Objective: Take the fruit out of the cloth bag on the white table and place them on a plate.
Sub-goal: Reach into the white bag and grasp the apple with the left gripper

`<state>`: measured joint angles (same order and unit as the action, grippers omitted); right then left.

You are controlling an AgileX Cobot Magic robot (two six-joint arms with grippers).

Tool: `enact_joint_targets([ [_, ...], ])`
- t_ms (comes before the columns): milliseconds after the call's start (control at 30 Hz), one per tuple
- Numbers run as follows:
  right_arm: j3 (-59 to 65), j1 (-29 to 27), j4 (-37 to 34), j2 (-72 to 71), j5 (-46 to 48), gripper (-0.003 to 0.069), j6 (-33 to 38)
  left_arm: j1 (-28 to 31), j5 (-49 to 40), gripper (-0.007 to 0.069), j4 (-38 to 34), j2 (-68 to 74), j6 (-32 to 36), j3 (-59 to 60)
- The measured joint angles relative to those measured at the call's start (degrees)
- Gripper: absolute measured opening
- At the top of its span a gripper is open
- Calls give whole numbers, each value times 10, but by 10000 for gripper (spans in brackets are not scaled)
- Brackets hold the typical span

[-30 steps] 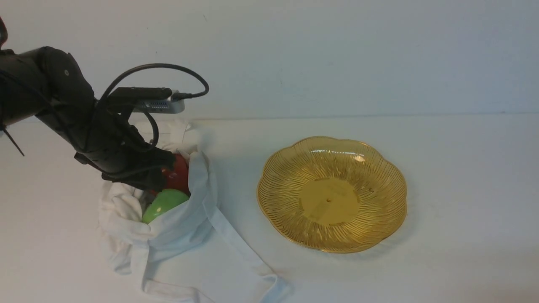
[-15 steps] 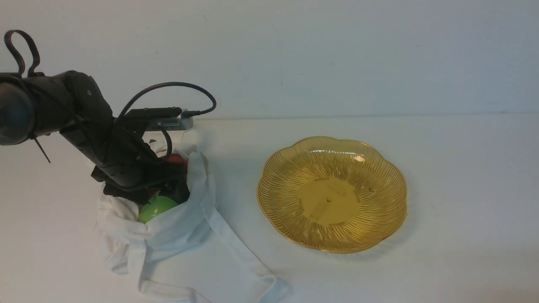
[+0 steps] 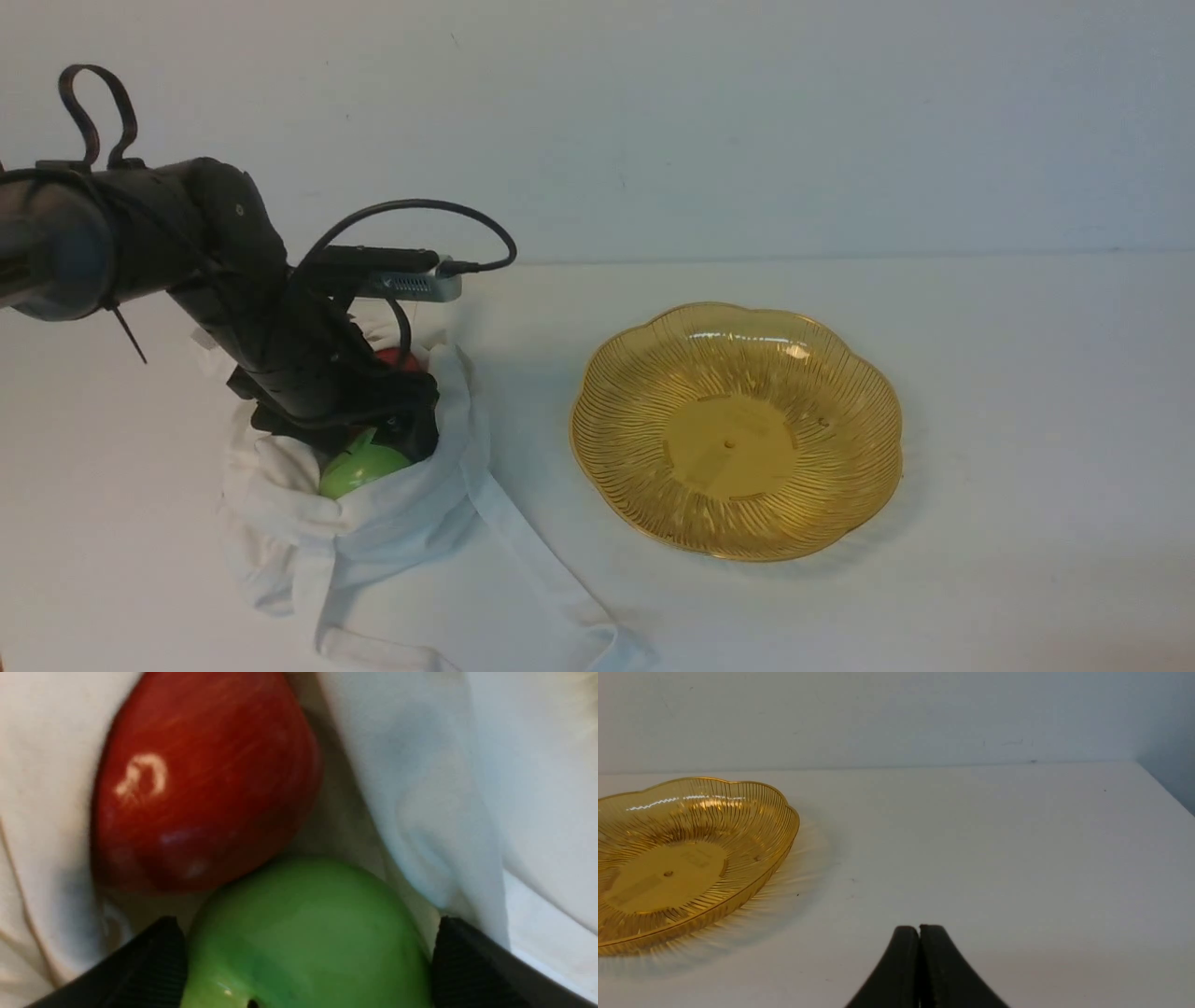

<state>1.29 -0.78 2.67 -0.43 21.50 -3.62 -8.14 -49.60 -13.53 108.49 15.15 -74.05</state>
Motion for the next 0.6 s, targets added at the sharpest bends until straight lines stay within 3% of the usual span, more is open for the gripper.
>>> enact_joint_targets([
  [200, 0, 0, 0, 0, 0, -15, 0, -12, -1, 622, 31, 0, -36, -2],
  [600, 0, 0, 0, 0, 0, -15, 0, -23, -16, 590, 48, 8, -39, -9],
])
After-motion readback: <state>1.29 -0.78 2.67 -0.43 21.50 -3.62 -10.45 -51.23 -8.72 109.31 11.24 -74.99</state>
